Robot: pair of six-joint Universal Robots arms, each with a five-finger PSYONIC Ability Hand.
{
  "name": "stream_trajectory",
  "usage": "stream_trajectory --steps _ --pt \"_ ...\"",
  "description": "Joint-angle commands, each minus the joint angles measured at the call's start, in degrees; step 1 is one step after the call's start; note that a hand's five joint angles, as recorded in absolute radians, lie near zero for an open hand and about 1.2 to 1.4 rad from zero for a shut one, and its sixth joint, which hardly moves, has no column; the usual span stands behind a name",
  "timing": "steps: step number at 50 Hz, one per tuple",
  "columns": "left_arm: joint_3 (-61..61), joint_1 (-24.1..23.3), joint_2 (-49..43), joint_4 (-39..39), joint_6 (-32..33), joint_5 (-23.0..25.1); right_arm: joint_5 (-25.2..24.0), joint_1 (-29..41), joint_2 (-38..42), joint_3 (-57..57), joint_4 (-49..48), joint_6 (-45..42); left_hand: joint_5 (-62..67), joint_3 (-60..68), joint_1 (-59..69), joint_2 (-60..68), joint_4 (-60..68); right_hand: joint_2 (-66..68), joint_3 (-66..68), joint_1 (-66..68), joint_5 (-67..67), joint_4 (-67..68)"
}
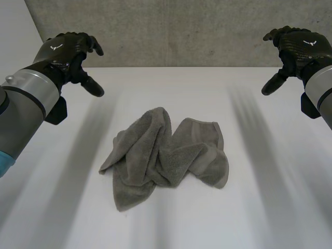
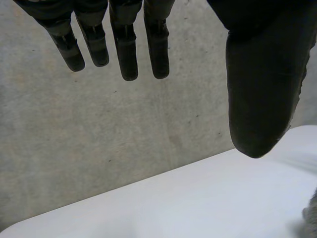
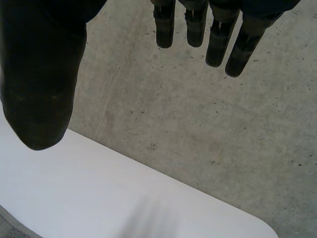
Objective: Fold the towel.
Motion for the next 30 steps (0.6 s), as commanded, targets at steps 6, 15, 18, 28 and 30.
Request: stream_trajectory --steps 6,15,18,28,30 --pt "-0.1 0.0 -0.1 0.1 0.2 -1.2 -0.1 0.3 0.0 0.0 0.1 -0.3 -0.7 -3.0 -4.2 -4.3 -3.4 -4.5 -2.5 -3.2 -3.5 -4.4" --pt "-0.4 0.0 0.0 0.2 0.2 -1.0 -0.3 0.3 0.0 0.0 0.0 -0.2 -0.7 -3.0 -4.2 -4.3 -3.4 -4.5 -2.5 -3.2 -3.5 -4.4" --pt "-0.5 -0.5 -0.1 0.2 0.2 -0.9 -0.8 0.3 0.0 0.0 0.0 -0.3 -0.7 -3.0 -4.2 -4.3 -3.4 -4.5 -2.5 -3.2 -3.5 -4.4" --pt "-4.6 -2.1 1.0 -0.2 0.0 -0.7 -5.3 -0.4 0.8 0.0 3.1 -4.5 -0.5 -3.0 -4.0 -4.1 -3.4 -4.5 -2.5 -3.2 -3.5 -4.4" --pt "-7.7 -2.8 2.3 -0.3 0.0 -0.6 -6.7 -0.5 1.2 0.1 4.8 -6.1 -0.7 -3.0 -4.2 -4.3 -3.4 -4.5 -2.5 -3.2 -3.5 -4.4"
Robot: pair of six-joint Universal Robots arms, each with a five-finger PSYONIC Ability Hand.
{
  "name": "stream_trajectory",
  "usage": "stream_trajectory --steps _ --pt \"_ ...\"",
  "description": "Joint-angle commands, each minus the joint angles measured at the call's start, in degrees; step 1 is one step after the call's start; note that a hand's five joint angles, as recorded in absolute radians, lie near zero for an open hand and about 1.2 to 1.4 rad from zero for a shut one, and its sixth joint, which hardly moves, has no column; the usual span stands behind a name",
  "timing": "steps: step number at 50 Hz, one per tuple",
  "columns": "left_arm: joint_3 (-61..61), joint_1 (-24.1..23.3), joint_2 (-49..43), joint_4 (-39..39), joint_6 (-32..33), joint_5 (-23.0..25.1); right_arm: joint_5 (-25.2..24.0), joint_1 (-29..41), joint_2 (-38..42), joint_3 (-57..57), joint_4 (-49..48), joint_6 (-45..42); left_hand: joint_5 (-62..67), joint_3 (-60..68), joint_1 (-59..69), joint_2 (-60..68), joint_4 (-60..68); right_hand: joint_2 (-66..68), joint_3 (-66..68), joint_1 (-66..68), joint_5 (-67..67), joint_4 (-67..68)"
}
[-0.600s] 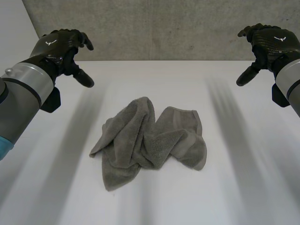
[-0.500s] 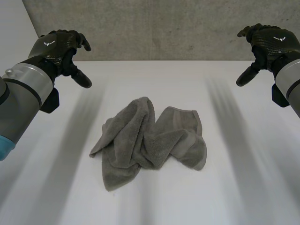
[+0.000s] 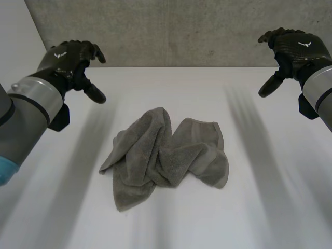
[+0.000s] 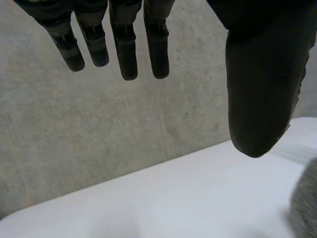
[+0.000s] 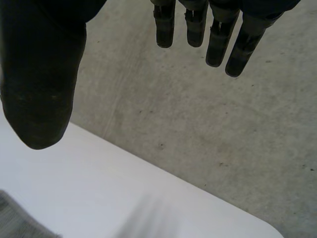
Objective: Fold the towel.
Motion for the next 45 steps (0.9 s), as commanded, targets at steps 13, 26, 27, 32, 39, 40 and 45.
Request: stream_trajectory --steps 13,26,27,32,39,40,45 --pt "-15.4 -1.3 1.9 1.3 0.3 0.4 -14.1 0.5 9.4 1.1 14.3 -9.3 0.8 -3.0 -2.7 -2.4 -3.4 1.9 -2.5 3.5 3.0 -4.4" --pt "-15.9 -6.4 -8.7 5.6 0.7 -0.1 -15.1 6.2 21.1 1.0 14.8 -8.9 2.0 -3.0 -1.5 -1.3 -3.4 18.6 -2.5 20.2 19.6 -4.4" --pt "-15.6 -6.5 -9.8 6.1 0.7 -0.1 -15.1 6.3 21.5 1.0 14.8 -8.7 2.5 -3.0 -1.0 -0.8 -3.4 20.9 -2.5 22.5 22.0 -4.4" --pt "-14.0 -6.6 -13.2 7.4 0.8 -0.3 -15.6 6.4 22.2 1.0 14.8 -6.7 16.7 -3.0 13.2 13.4 -3.4 35.8 -2.5 37.3 36.8 -4.4" --pt "-9.0 -5.5 -13.8 8.2 0.8 0.0 -18.5 5.7 21.2 -1.7 14.1 -7.2 56.5 -3.0 53.0 53.2 -3.4 65.5 -2.5 67.1 66.5 -4.4" --pt "-6.4 -5.2 -13.7 8.7 0.8 0.1 -18.5 5.7 21.2 -1.8 14.1 -7.2 56.5 -3.0 53.0 53.2 -3.4 65.5 -2.5 67.1 66.5 -4.4" --pt "4.4 -2.3 -14.1 10.4 2.8 2.2 -20.8 5.5 18.9 -13.1 14.1 -7.9 56.5 -3.0 53.0 53.2 -3.4 65.5 -2.5 67.1 66.5 -4.4"
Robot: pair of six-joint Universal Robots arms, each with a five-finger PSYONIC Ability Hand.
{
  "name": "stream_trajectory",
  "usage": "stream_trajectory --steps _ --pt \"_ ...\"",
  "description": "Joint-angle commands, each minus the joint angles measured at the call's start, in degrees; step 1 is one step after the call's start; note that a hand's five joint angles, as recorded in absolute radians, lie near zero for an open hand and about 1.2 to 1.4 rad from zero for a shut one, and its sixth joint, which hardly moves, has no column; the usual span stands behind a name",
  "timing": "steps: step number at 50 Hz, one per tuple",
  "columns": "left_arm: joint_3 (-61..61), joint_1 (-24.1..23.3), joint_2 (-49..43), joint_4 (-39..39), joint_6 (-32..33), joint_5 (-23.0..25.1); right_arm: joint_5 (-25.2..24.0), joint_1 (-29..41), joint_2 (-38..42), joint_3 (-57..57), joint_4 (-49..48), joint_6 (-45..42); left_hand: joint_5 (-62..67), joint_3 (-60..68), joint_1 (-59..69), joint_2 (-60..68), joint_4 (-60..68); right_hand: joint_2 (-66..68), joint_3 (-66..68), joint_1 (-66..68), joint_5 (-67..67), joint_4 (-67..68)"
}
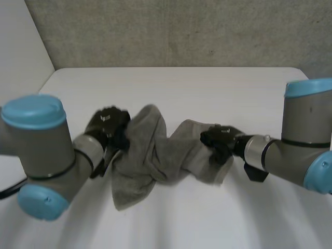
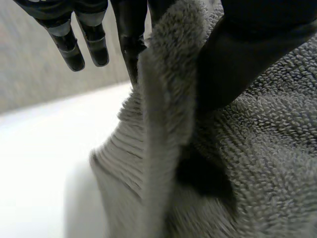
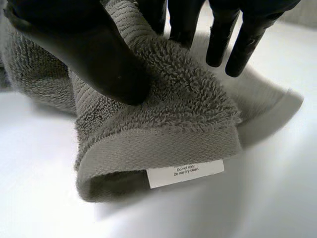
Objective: Fold the towel.
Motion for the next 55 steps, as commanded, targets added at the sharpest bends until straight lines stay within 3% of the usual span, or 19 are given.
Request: stream_trajectory --steps 1,5,7,8,10,13,16,18,21,27,29,37,44,55 --pt "16.4 3.4 -0.4 1.8 4.0 4.0 -2.7 -0.7 -2.8 -17.0 -0.4 -0.8 5.4 -3.0 6.4 5.1 -3.4 5.4 -2.5 4.3 3.7 -4.4" --pt "27.1 3.6 -0.6 2.4 8.8 8.1 -2.2 -0.8 -3.4 -30.7 -3.9 0.2 5.4 -3.0 6.4 5.1 -3.4 5.4 -2.5 4.3 3.7 -4.4" --pt "33.7 4.0 0.7 5.7 12.4 9.9 1.7 -1.5 -5.7 -35.4 -15.5 2.1 5.4 -3.0 6.4 5.1 -3.4 5.4 -2.5 4.3 3.7 -4.4" --pt "33.7 4.0 0.7 5.7 12.4 9.9 1.7 -1.5 -5.7 -35.4 -15.6 2.1 5.4 -3.0 6.4 5.1 -3.4 5.4 -2.5 4.3 3.7 -4.4" --pt "33.3 4.5 5.3 13.4 13.4 10.1 5.8 -1.8 -12.3 -28.6 -28.8 3.9 5.4 -3.0 6.4 5.1 -3.4 5.4 -2.5 4.3 3.7 -4.4" --pt "31.2 5.0 7.2 16.4 13.1 10.3 4.5 -3.2 -16.6 -19.8 -33.5 3.8 5.4 -3.0 6.4 5.1 -3.4 5.4 -2.5 4.3 3.7 -4.4" --pt "23.2 5.8 8.7 17.9 13.6 12.4 2.3 -3.8 -16.5 -15.3 -33.3 3.6 5.4 -3.0 6.4 5.1 -3.4 5.4 -2.5 4.3 3.7 -4.4" --pt "14.5 5.9 8.6 18.1 13.9 16.0 -2.2 -4.1 -16.6 -6.7 -32.9 2.0 5.4 -3.0 6.4 5.1 -3.4 5.4 -2.5 4.3 3.7 -4.4" --pt "9.9 6.1 8.5 18.2 14.0 17.0 -4.5 -4.6 -16.9 2.3 -33.4 -1.7 5.4 -3.0 6.4 5.1 -3.4 5.4 -2.5 4.3 3.7 -4.4" --pt "-6.1 8.5 7.5 18.1 16.5 18.3 -5.2 -6.7 -16.9 13.0 -33.5 -9.1 5.4 -3.0 6.4 5.1 -3.4 5.4 -2.5 4.3 3.7 -4.4" --pt "-11.7 8.4 5.3 17.8 21.4 18.3 -5.9 -8.0 -16.2 18.6 -33.1 -13.4 5.4 -3.0 6.4 5.1 -3.4 5.4 -2.5 4.3 3.7 -4.4" --pt "-19.2 8.7 1.5 17.3 34.5 17.5 -5.7 -9.9 -7.7 26.7 -31.5 -22.5 5.2 -3.0 6.2 4.9 -3.4 5.4 -2.5 4.3 3.7 -4.4" --pt "-19.6 9.2 0.3 15.7 35.3 17.4 -5.7 -12.8 -9.9 26.4 -28.5 -23.0 -13.4 -3.0 -12.4 -13.7 -3.4 5.4 -2.5 4.3 3.7 -4.4" --pt "-19.8 9.1 0.9 15.6 35.3 12.4 -5.6 -13.1 -10.0 27.4 -28.3 -21.0 -21.8 -3.0 -20.8 -22.1 -3.4 5.4 -2.5 4.3 3.7 -4.4"
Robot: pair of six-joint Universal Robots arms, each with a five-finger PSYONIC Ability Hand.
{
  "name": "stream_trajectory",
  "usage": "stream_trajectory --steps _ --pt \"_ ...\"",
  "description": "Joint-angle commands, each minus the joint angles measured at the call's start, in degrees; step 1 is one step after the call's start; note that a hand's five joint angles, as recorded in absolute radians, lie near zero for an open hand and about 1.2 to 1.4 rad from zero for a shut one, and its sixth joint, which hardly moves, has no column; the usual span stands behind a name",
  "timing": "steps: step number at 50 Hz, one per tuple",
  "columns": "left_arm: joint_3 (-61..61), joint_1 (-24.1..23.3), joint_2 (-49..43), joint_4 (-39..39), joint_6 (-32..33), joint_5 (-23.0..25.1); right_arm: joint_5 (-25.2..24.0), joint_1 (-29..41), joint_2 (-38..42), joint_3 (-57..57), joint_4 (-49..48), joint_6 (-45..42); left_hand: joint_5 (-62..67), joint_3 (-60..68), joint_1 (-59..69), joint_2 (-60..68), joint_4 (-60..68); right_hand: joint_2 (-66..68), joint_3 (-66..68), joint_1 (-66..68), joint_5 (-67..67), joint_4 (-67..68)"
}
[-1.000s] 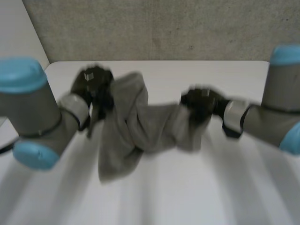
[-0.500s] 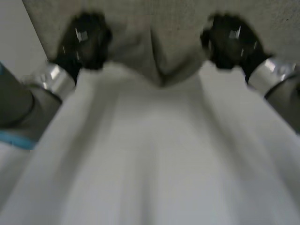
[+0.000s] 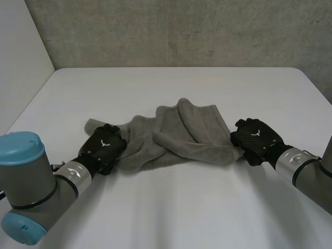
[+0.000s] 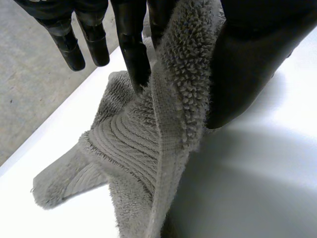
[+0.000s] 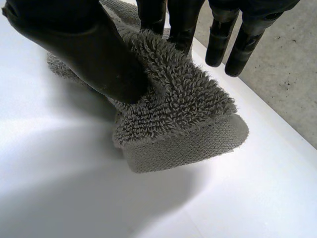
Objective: Fold the towel.
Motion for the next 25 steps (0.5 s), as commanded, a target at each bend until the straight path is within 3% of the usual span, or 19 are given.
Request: stream_trajectory --steps 1,9,25 --pt "0.0 -0.1 0.9 0.0 -0.2 -3.9 0.1 0.0 0.0 0.5 0.0 0.8 -7.6 -3.0 -7.4 -7.9 -3.4 5.0 -2.5 3.9 3.5 -4.4" --pt "-0.1 0.9 3.2 0.0 -0.2 -5.8 0.2 -0.2 -0.1 0.5 0.0 0.9 -15.0 -3.0 -14.9 -15.4 -3.4 5.0 -2.5 3.9 3.5 -4.4" --pt "0.6 5.0 3.6 -0.7 -0.4 -5.3 0.0 -2.6 -0.6 -0.8 0.3 7.4 -13.5 -3.0 -13.4 -13.9 -3.4 5.0 -2.5 3.9 3.5 -4.4"
